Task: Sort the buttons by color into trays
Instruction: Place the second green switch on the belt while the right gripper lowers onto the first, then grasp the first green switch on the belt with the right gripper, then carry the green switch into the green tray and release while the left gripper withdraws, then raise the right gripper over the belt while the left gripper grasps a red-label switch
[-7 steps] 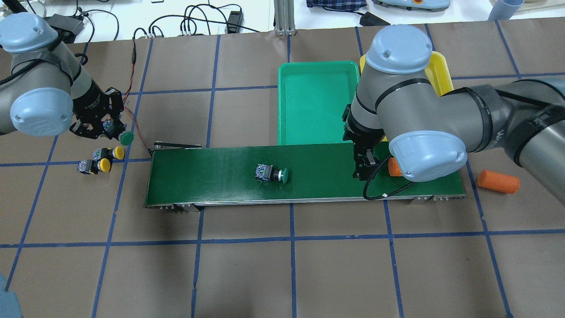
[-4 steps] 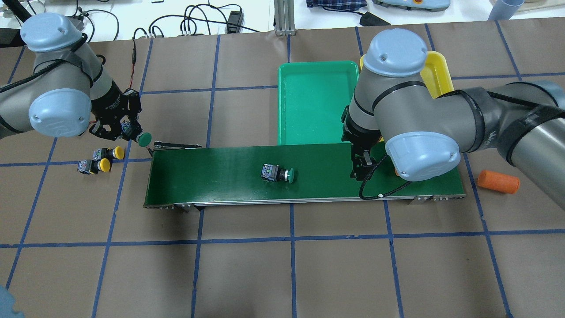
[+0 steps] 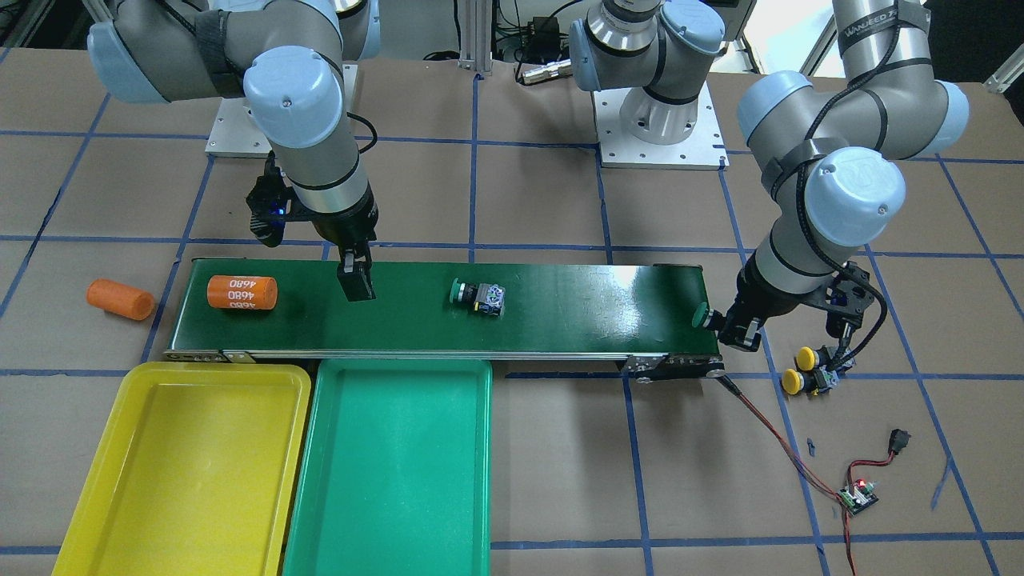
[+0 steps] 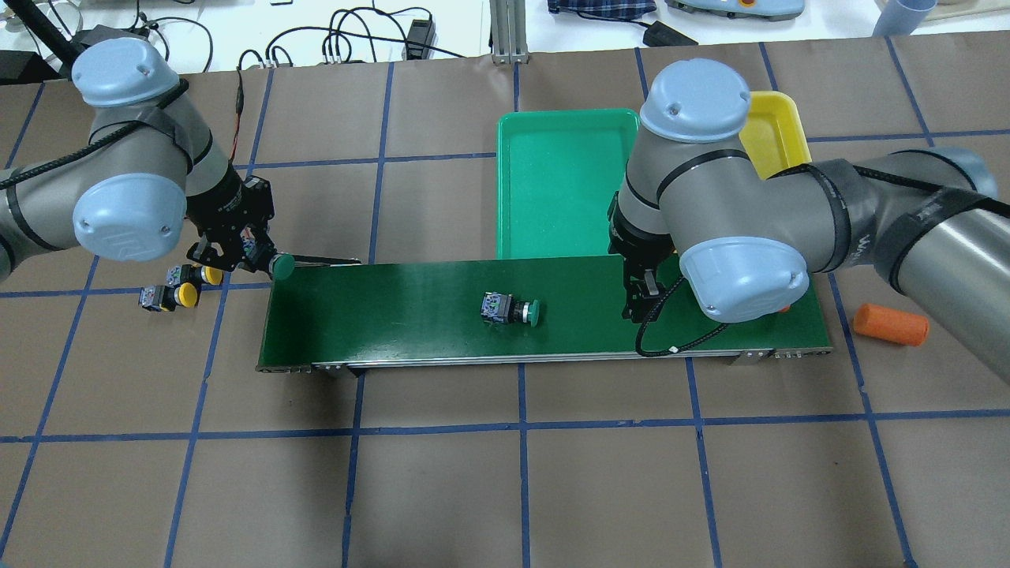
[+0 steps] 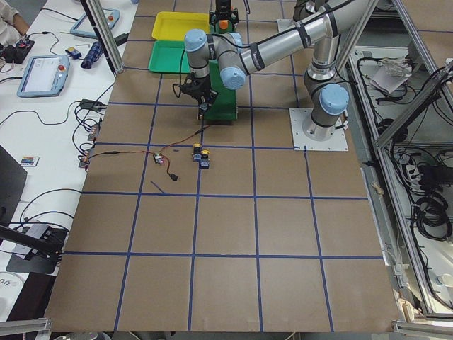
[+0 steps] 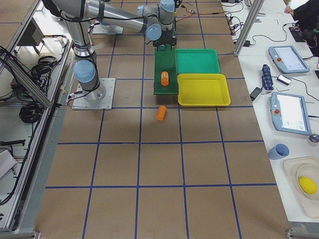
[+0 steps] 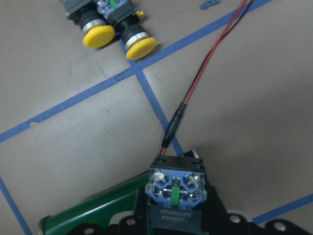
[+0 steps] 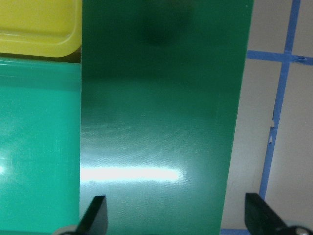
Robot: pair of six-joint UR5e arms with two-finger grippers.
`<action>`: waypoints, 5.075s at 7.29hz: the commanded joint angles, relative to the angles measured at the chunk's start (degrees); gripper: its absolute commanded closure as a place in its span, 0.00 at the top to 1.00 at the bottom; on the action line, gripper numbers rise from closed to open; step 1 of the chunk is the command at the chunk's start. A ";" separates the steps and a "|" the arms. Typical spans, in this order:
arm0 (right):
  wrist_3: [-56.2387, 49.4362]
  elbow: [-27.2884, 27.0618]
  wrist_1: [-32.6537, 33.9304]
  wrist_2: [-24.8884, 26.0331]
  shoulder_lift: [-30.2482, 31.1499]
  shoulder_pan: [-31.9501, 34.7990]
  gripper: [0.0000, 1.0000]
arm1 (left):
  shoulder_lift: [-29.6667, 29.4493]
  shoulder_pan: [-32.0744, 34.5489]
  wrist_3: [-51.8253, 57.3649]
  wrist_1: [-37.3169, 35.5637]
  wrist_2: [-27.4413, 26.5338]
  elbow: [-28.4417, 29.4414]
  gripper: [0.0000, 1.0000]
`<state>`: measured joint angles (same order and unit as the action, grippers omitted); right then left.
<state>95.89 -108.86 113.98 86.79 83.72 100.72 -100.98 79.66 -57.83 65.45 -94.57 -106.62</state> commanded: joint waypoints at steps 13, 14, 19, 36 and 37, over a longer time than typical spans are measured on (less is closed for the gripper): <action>11.34 -5.05 14.42 -0.13 -6.47 7.48 1.00 | 3.42 -0.12 -16.09 -0.58 2.47 -8.43 0.33; 11.34 -5.04 14.42 0.04 -6.47 7.48 1.00 | 3.25 -0.21 -16.09 -0.76 2.47 -8.43 0.33; 7.50 -4.96 14.60 0.40 -6.64 6.95 0.00 | 2.81 -0.56 -16.17 -1.55 2.64 -8.52 0.37; -7.73 20.45 8.59 0.31 -20.12 -1.49 1.00 | 0.01 -11.46 8.61 -6.98 -2.01 0.09 0.76; -7.65 19.49 6.27 0.57 -18.00 -1.58 1.00 | -1.49 -11.55 9.05 -10.14 -5.32 0.18 0.75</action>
<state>88.15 -88.60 123.84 87.08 62.96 99.23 -100.73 68.55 -49.52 58.70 -97.11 -106.69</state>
